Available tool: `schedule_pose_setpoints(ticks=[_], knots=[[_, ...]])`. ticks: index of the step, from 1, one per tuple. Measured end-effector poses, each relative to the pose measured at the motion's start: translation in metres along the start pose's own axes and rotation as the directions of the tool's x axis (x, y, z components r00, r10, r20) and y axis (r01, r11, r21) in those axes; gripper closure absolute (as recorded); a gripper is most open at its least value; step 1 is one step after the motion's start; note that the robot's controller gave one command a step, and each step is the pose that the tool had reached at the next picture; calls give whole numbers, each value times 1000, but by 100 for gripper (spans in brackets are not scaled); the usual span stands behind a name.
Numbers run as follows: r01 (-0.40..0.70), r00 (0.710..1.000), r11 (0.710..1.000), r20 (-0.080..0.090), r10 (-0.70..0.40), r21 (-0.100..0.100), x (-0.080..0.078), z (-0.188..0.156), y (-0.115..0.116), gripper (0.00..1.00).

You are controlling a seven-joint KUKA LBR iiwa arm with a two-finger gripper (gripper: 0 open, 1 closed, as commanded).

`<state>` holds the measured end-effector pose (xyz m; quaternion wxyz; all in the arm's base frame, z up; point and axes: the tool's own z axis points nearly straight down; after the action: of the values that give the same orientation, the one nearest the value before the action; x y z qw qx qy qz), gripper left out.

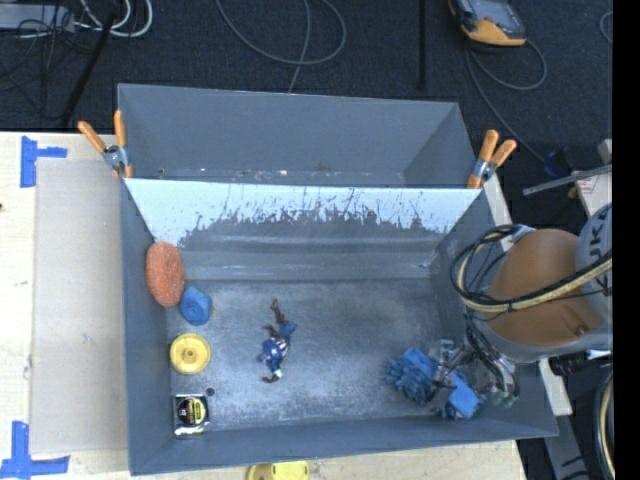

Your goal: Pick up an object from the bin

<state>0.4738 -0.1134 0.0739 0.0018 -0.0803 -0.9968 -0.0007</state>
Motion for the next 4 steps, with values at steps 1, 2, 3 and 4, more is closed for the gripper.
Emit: schedule_pose_setpoints(ticks=[1,2,3,4], knots=[[1,1000,1000,-7,-1,-1,2,-21,0,100],[2,1000,1000,3,-2,0,-1,-38,0,100],[2,1000,1000,6,-2,1,-1,-45,0,100],[3,1000,1000,5,-3,1,-1,-51,0,100]])
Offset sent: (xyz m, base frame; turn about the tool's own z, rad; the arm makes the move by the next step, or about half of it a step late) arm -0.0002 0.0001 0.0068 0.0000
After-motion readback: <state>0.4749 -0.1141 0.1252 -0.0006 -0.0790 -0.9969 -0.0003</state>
